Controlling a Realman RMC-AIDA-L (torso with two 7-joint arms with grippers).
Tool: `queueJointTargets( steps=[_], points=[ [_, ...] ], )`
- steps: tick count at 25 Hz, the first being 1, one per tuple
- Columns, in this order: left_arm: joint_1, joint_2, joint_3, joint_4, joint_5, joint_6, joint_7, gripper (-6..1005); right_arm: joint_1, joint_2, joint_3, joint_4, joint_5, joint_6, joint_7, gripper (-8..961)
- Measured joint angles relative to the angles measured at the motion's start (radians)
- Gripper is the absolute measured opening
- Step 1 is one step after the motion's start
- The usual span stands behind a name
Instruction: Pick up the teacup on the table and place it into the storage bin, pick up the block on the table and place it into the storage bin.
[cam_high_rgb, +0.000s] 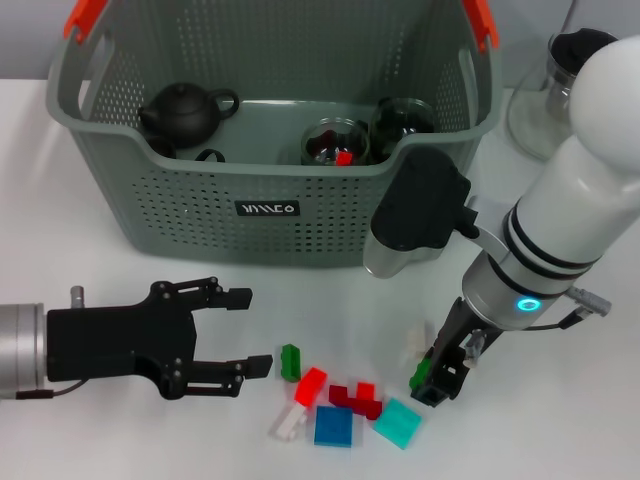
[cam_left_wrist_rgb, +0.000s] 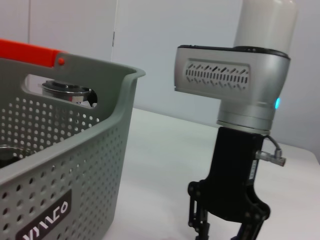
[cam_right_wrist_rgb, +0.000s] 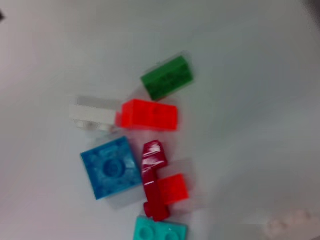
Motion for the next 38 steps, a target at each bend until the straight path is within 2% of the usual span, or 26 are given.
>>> queueJointTargets(
  steps=[5,10,13,14,15,16,17,18,21,24,28,33,38],
  points=[
    [0.000,0.001,-0.012,0.000,0.002,0.010,0.001,830,-0.026,-0.007,0.043,-0.127,0.002,-0.089,-0.003,436],
    [0.002,0.003,-0.012,0.002,0.003,0.012,0.001,830,-0.037,-0.009,0.214,-0.357,-0.001,-0.265,-0.007,436],
    [0.002,0.003,-0.012,0.003,0.003,0.012,0.001,829,-0.003,-0.007,0.326,-0.482,0.008,-0.327,-0.014,437],
    [0.002,0.003,-0.012,0.003,0.003,0.012,0.001,829,0.047,-0.005,0.413,-0.516,0.011,-0.336,-0.021,437],
    [0.001,0.003,-0.012,0.004,0.003,0.011,0.001,829,0.047,-0.005,0.413,-0.516,0.011,-0.336,-0.021,437],
    [-0.001,0.003,-0.012,0.004,0.003,0.012,0.001,829,0.080,-0.003,0.461,-0.523,0.010,-0.328,-0.025,437],
    [-0.003,0.004,-0.012,0.004,0.003,0.013,0.001,829,0.121,0.000,0.523,-0.520,0.001,-0.291,-0.034,437],
    [-0.005,0.005,-0.012,0.004,0.003,0.015,0.001,829,0.121,0.000,0.523,-0.520,0.001,-0.291,-0.034,437],
    [-0.008,0.007,-0.012,0.004,0.002,0.019,0.000,829,0.154,0.003,0.574,-0.499,-0.014,-0.182,-0.047,437],
    [-0.008,0.008,-0.012,0.004,0.000,0.021,-0.001,829,0.162,0.003,0.579,-0.441,-0.026,-0.044,-0.046,436],
    [-0.008,0.008,-0.012,0.005,0.000,0.022,-0.003,829,0.179,-0.005,0.577,-0.290,-0.033,0.095,-0.048,443],
    [-0.011,0.008,-0.012,0.006,-0.002,0.022,-0.006,829,0.212,-0.014,0.582,-0.108,-0.034,0.207,-0.085,455],
    [-0.014,0.009,-0.012,0.003,-0.001,0.022,-0.007,830,0.231,-0.023,0.583,-0.032,-0.039,0.270,-0.095,467]
  ],
)
